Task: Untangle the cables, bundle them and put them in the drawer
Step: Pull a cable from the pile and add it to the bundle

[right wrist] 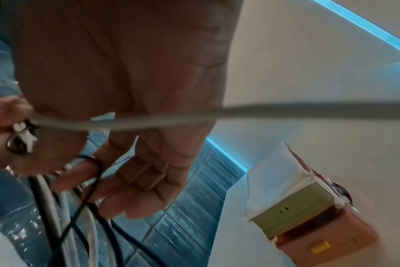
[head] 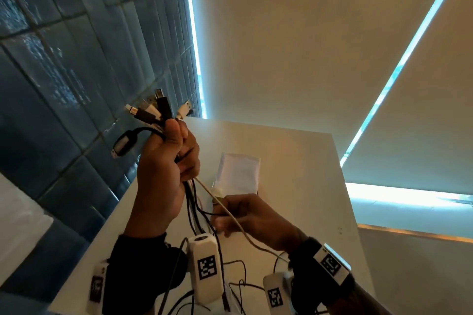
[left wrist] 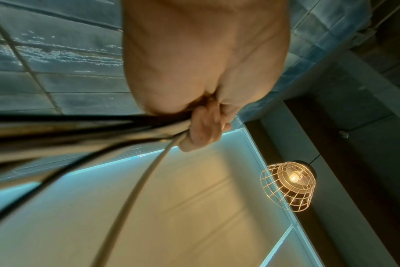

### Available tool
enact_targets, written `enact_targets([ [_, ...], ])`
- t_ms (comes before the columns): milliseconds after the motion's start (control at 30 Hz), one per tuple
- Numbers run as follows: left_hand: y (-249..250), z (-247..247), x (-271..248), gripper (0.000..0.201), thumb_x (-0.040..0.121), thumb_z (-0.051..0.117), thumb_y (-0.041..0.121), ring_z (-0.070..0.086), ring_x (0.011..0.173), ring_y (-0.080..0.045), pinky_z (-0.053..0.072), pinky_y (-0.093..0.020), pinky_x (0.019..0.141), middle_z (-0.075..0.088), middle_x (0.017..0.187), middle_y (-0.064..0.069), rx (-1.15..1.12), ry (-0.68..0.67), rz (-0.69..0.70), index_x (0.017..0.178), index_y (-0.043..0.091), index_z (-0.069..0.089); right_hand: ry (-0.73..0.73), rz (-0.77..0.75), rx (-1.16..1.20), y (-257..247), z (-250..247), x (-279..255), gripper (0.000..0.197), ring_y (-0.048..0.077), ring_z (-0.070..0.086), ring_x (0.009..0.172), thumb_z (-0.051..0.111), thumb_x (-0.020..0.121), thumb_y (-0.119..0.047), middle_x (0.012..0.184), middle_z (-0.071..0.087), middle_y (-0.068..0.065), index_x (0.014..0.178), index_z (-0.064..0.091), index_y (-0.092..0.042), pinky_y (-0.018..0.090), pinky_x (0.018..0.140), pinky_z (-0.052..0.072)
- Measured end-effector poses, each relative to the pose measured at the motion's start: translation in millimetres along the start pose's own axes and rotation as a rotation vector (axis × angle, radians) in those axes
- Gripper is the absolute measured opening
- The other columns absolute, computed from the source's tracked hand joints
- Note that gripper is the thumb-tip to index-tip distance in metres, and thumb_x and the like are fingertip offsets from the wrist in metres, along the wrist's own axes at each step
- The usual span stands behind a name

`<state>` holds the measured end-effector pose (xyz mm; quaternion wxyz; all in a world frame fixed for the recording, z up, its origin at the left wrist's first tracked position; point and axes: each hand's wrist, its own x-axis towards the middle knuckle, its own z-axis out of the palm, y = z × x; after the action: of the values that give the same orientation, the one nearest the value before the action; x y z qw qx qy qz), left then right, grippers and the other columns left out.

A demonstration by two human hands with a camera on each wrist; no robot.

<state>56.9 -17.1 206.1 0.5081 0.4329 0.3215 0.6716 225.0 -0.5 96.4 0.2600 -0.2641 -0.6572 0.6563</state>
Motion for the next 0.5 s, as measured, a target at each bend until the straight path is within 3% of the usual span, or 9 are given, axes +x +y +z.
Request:
enact_targets([
  [100, 5, -1, 2, 0.027, 0.1, 0.038, 0.033, 0.021, 0.042, -0.004, 0.018, -0.018, 0.038, 0.032, 0.055, 0.01, 0.056, 0.041, -0.021, 0.079, 0.018, 0.047, 0.013, -0.034, -0.008, 5, 0, 3, 0.008, 0.016, 0.061, 0.082, 0.059, 0.092, -0.01, 0.085, 0.066, 0.001, 0.089, 0.067, -0.009, 0.043, 0.083, 0.049],
  [167, 10, -6, 3, 0.028, 0.103, 0.036, 0.027, 0.022, 0.042, -0.004, 0.02, -0.017, 0.038, 0.032, 0.054, 0.009, 0.093, 0.083, -0.026, 0.081, 0.019, 0.05, 0.078, -0.037, 0.23, 1, -10, 2, 0.013, 0.021, 0.062, 0.08, 0.053, 0.094, -0.006, 0.083, 0.064, 0.01, 0.086, 0.064, -0.005, 0.04, 0.083, 0.051],
  [267, 20, -15, 2, 0.026, 0.103, 0.035, 0.024, 0.024, 0.041, -0.003, 0.023, -0.016, 0.037, 0.033, 0.052, 0.011, 0.128, 0.126, 0.014, 0.085, 0.02, 0.054, 0.181, -0.04, 0.498, -7, -36, -2, 0.02, 0.018, 0.044, 0.056, 0.06, 0.089, -0.02, 0.061, 0.045, 0.003, 0.074, 0.052, -0.01, 0.031, 0.057, 0.039],
  [367, 29, -17, 0, 0.025, 0.103, 0.034, 0.023, 0.023, 0.041, -0.002, 0.02, -0.017, 0.038, 0.032, 0.051, 0.011, 0.151, 0.137, 0.057, 0.087, 0.019, 0.053, 0.266, 0.0, 0.415, -7, -61, -3, 0.027, 0.012, 0.024, 0.049, 0.055, 0.095, -0.022, 0.06, 0.024, 0.0, 0.071, 0.048, -0.012, 0.023, 0.046, 0.026],
  [500, 42, -17, 1, 0.024, 0.103, 0.031, 0.023, 0.023, 0.039, 0.0, 0.022, -0.015, 0.036, 0.031, 0.051, 0.012, 0.181, 0.094, 0.109, 0.094, 0.022, 0.053, 0.34, 0.064, 0.099, 8, -76, -2, 0.026, 0.009, 0.021, 0.047, 0.054, 0.096, -0.026, 0.055, 0.03, -0.005, 0.079, 0.057, -0.007, 0.021, 0.042, 0.022],
])
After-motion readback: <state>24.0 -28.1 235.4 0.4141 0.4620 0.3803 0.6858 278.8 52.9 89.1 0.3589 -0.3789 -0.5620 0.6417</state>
